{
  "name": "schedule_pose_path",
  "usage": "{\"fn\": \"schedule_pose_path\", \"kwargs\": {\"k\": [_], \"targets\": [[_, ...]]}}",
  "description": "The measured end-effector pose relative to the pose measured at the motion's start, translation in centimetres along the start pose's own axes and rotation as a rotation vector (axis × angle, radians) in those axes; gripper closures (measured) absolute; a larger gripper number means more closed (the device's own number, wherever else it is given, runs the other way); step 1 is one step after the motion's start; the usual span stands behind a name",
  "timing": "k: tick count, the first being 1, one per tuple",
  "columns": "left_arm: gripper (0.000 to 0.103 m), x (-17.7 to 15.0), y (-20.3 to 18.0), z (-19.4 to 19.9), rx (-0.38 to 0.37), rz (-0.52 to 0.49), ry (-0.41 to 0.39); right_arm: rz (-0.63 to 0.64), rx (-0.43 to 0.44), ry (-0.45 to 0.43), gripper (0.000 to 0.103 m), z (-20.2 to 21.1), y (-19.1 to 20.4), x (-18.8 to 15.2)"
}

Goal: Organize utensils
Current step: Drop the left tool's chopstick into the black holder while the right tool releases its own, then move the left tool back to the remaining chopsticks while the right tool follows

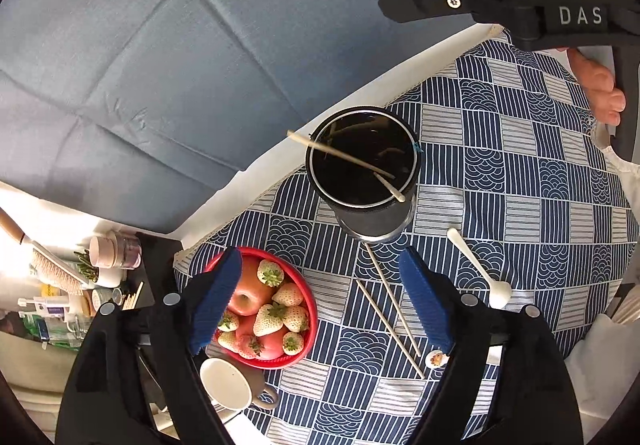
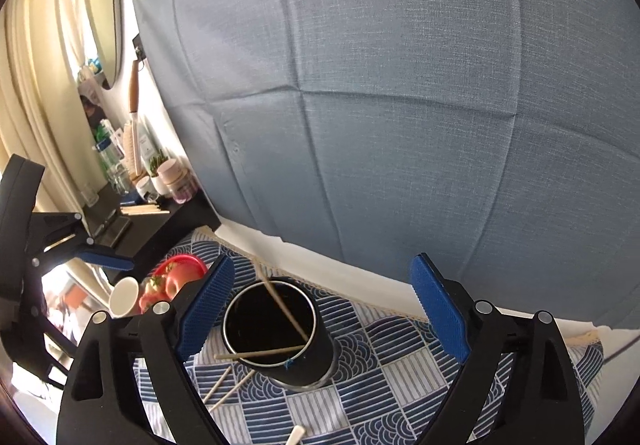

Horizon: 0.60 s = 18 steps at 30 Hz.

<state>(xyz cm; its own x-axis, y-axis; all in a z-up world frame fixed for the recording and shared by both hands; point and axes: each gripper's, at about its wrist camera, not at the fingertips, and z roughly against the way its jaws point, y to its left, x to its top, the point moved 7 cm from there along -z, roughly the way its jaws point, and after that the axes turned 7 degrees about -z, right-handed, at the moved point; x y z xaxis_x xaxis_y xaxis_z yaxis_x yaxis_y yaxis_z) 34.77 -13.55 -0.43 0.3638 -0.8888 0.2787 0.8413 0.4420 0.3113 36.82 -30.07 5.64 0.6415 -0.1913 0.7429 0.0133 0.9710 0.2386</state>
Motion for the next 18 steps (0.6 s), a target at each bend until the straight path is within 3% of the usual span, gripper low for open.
{"fn": "schedule_pose_path", "kwargs": {"k": [7, 18], "targets": [[0.016, -3.2, -0.4, 0.0, -0.026, 0.088, -0.025, 0.017, -0.033, 0.029, 0.016, 0.3, 1.2, -2.1], [0.013, -9.8, -1.8, -1.5, -0.039, 0.189, -0.036, 0.055, -0.090, 0.109, 0.016, -0.1, 3.5, -8.3]]}}
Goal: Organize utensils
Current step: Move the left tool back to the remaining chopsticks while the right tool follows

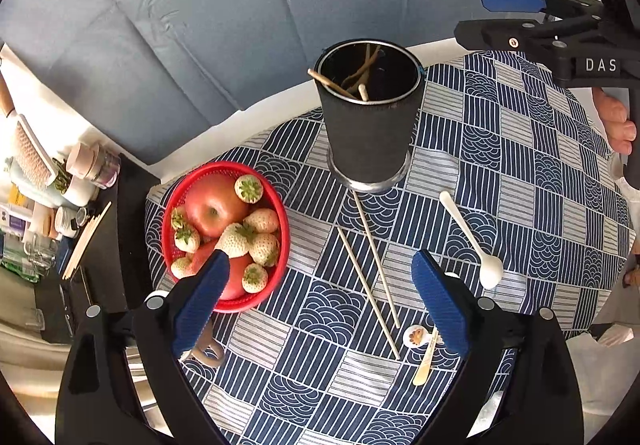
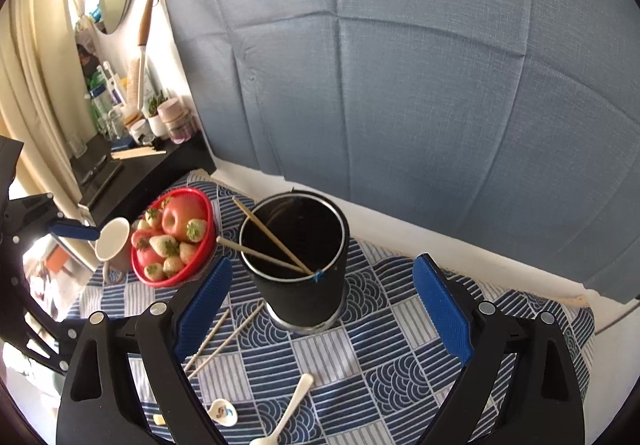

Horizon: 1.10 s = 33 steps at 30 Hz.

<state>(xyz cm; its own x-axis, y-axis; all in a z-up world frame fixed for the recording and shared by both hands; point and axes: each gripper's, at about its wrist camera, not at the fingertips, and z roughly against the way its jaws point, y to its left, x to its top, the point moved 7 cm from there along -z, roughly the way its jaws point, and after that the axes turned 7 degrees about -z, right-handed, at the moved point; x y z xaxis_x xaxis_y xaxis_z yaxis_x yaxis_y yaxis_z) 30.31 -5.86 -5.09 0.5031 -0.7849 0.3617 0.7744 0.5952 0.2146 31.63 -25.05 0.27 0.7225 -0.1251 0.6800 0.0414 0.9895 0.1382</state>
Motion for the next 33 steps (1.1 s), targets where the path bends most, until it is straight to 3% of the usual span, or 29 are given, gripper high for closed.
{"fn": "schedule_pose_path", "kwargs": {"k": [19, 33], "targets": [[0.012, -9.5, -0.7, -5.2, -0.090, 0.086, 0.080, -0.014, -0.030, 0.222, 0.016, -7.7, 4.9, -10.4], [0.012, -12.2, -2.4, -9.8, -0.156, 0.098, 0.067, -0.047, -0.056, 0.334, 0.016, -13.5, 7.4, -15.5]]}}
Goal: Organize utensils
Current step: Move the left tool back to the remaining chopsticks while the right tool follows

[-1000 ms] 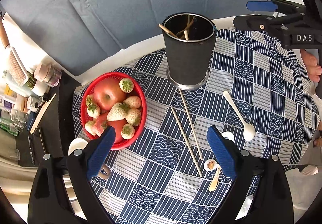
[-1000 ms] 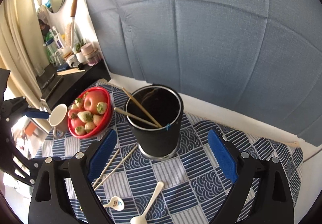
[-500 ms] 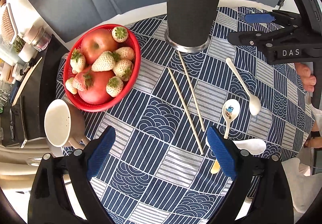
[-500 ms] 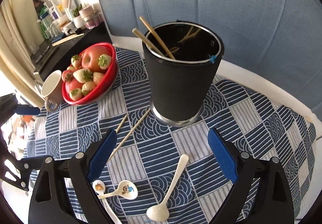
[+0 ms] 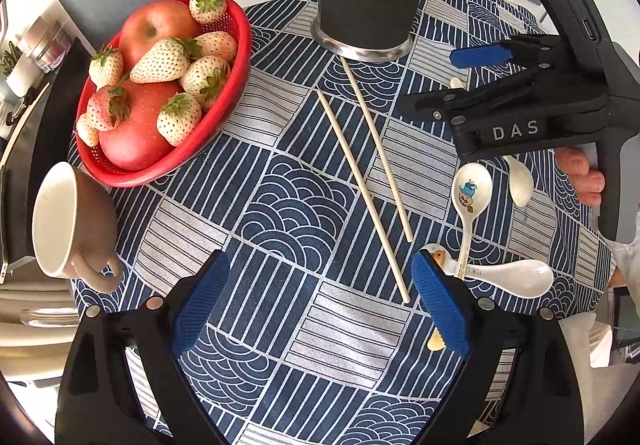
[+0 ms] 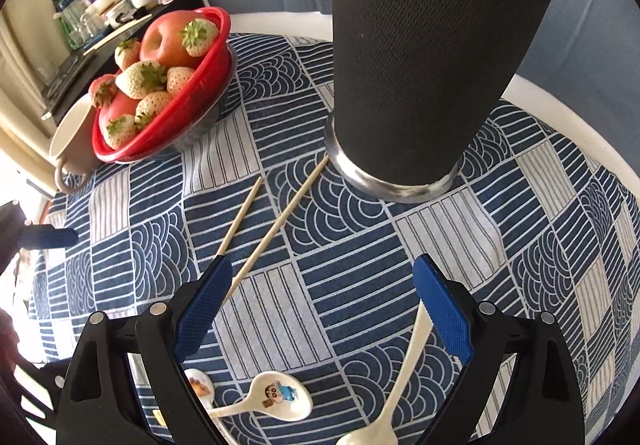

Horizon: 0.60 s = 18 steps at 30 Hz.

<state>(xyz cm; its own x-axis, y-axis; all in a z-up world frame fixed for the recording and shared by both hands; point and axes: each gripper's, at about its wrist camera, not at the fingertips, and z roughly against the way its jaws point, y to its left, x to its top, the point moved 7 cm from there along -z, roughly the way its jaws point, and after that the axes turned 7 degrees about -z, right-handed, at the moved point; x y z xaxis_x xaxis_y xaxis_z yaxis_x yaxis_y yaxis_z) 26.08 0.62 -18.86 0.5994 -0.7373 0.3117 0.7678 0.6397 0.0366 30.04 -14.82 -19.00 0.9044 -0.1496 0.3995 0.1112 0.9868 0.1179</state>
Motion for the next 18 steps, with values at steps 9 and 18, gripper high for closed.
{"fn": "schedule_pose_path", "kwargs": {"k": [9, 18], "targets": [[0.012, 0.5, -0.4, -1.8, 0.008, -0.001, -0.023, -0.017, -0.033, 0.024, 0.016, -2.5, 0.8, -0.3], [0.012, 0.8, -0.2, -5.1, 0.047, 0.011, 0.020, -0.108, -0.116, 0.091, 0.011, -5.1, -0.3, -0.3]]}}
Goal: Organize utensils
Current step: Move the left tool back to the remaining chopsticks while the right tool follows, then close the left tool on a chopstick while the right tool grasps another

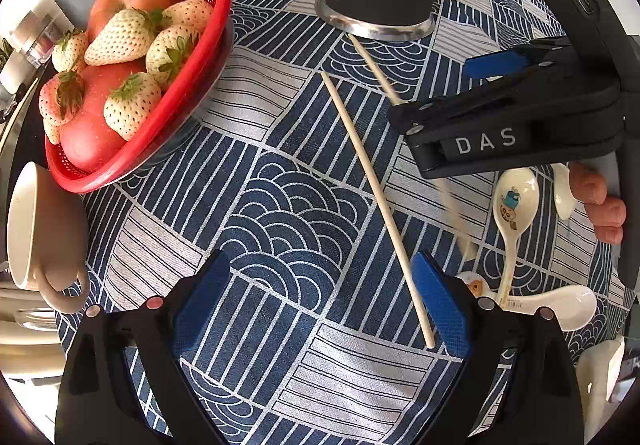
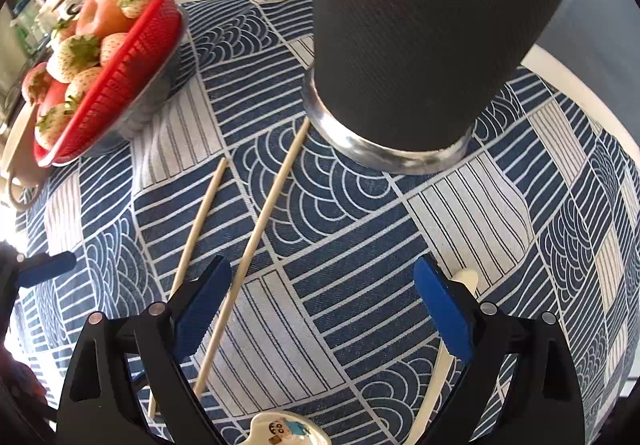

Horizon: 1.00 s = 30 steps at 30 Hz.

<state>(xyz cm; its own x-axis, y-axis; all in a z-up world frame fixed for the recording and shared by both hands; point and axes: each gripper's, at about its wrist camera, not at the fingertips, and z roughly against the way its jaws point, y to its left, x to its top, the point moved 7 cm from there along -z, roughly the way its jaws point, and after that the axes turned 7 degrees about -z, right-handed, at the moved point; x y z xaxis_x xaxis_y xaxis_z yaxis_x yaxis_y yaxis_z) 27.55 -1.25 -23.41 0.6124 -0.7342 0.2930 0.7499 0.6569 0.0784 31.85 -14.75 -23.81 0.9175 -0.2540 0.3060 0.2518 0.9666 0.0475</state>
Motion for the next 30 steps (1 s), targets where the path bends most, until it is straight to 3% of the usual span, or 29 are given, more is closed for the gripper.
{"fn": "schedule_pose_path", "kwargs": {"k": [6, 7, 18, 19, 20, 21, 22, 23, 26, 30], "targets": [[0.012, 0.6, 0.0, -1.2, -0.042, 0.023, 0.023, -0.022, -0.006, 0.006, 0.007, 0.3, -0.3, 0.4], [0.005, 0.7, 0.0, -1.5, -0.036, 0.024, 0.028, -0.022, -0.007, 0.008, 0.007, 0.3, -0.2, 0.4], [0.005, 0.5, 0.7, -1.6, -0.023, 0.022, -0.072, -0.041, -0.026, 0.067, 0.009, -0.6, -0.5, 0.6], [0.010, 0.4, 0.6, -1.4, -0.025, 0.008, -0.098, -0.049, -0.024, 0.070, 0.017, -0.5, -0.4, 0.8], [0.023, 0.1, 0.5, -0.8, -0.030, -0.008, -0.119, -0.052, -0.021, 0.066, 0.027, 0.0, -0.4, 0.8], [0.033, 0.1, 0.7, -0.4, -0.034, -0.012, -0.130, -0.054, -0.020, 0.063, 0.056, 0.4, -0.4, 1.2], [0.061, 0.1, 1.0, 0.0, -0.037, -0.004, -0.133, -0.060, -0.014, 0.074, 0.085, 0.8, -0.4, 1.2], [0.083, 0.0, 1.5, 0.1, -0.044, 0.015, -0.126, -0.060, -0.001, 0.089, 0.093, 0.9, -0.3, 1.1], [0.095, -0.3, 2.7, 0.3, -0.102, 0.071, -0.098, -0.071, 0.042, 0.112, 0.097, 1.0, -0.6, 1.2], [0.098, -0.9, 3.4, 0.2, -0.149, 0.109, -0.062, -0.117, 0.128, 0.167, 0.098, 1.3, -1.4, 1.1]]}}
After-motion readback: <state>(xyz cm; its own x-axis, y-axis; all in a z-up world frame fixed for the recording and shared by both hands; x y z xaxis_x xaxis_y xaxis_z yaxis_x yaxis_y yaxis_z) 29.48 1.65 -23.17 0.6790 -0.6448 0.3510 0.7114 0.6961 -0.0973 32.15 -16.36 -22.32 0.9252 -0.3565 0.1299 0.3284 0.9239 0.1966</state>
